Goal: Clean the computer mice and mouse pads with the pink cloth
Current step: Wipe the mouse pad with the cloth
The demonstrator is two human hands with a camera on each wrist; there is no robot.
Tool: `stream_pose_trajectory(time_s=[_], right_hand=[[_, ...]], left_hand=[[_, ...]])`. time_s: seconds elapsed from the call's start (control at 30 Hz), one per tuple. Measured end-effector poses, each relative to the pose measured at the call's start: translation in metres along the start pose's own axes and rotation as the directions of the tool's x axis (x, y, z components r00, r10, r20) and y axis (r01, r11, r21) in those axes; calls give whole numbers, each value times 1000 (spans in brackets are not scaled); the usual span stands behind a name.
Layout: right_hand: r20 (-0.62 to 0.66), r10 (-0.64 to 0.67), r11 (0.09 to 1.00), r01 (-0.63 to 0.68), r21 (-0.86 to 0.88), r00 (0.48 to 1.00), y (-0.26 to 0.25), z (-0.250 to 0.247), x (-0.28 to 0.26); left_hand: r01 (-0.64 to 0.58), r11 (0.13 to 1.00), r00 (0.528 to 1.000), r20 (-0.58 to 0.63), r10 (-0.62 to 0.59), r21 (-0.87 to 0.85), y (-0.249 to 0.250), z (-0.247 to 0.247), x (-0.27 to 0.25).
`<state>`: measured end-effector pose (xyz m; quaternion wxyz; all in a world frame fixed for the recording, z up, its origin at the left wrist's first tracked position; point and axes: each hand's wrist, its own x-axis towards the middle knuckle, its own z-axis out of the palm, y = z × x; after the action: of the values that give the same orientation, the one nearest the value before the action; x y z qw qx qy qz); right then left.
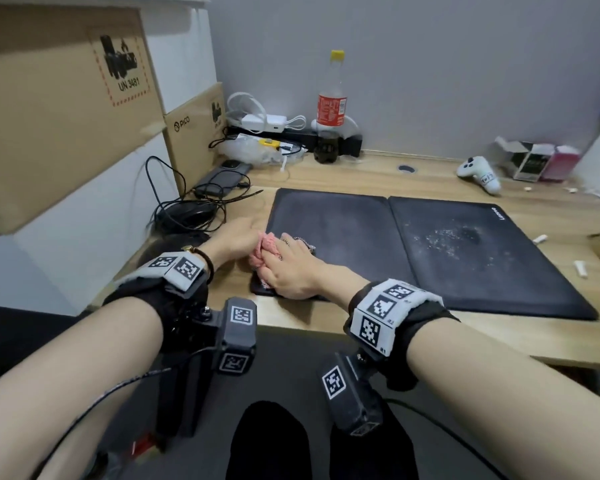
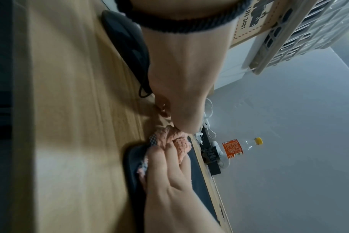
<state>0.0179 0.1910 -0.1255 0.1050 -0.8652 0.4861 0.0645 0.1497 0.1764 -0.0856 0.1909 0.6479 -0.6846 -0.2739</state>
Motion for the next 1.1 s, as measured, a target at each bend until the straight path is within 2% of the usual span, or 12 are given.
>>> stream_pose_trajectory(time_s=[0.1,0.2,0.37,0.5,0.63,0.8,1.0,1.1], right_hand=[[9,-3,999,3,38,1000,-7,0,-22],[-3,10,997,-9,82,1000,11,8,-33],[-53,232,966,-223,134,971,89,15,-79],[-28,344,932,-338,133,938,110,10,-98],[-25,400,909,-394,134,916,119,6,-75],[-60,454,887,-445,120,889,159,-4,-21],[-109,504,863,-495,104,857,198,-25,36],[-89,527,850,-519,92,845,210,-30,57]], left_hand=[[-40,999,998,53,39,16,9,6,-6],[-44,997,993,110,37,61,4,9,-7],[-84,979,991,119,62,185,-8,10,-1],[-111,971,992,79,96,214,-4,13,3],[-120,974,993,44,113,194,-10,15,25],[-189,951,982,29,188,244,-18,11,50],[-245,936,969,102,226,253,-28,1,89],[-287,924,957,104,269,251,-31,2,100]])
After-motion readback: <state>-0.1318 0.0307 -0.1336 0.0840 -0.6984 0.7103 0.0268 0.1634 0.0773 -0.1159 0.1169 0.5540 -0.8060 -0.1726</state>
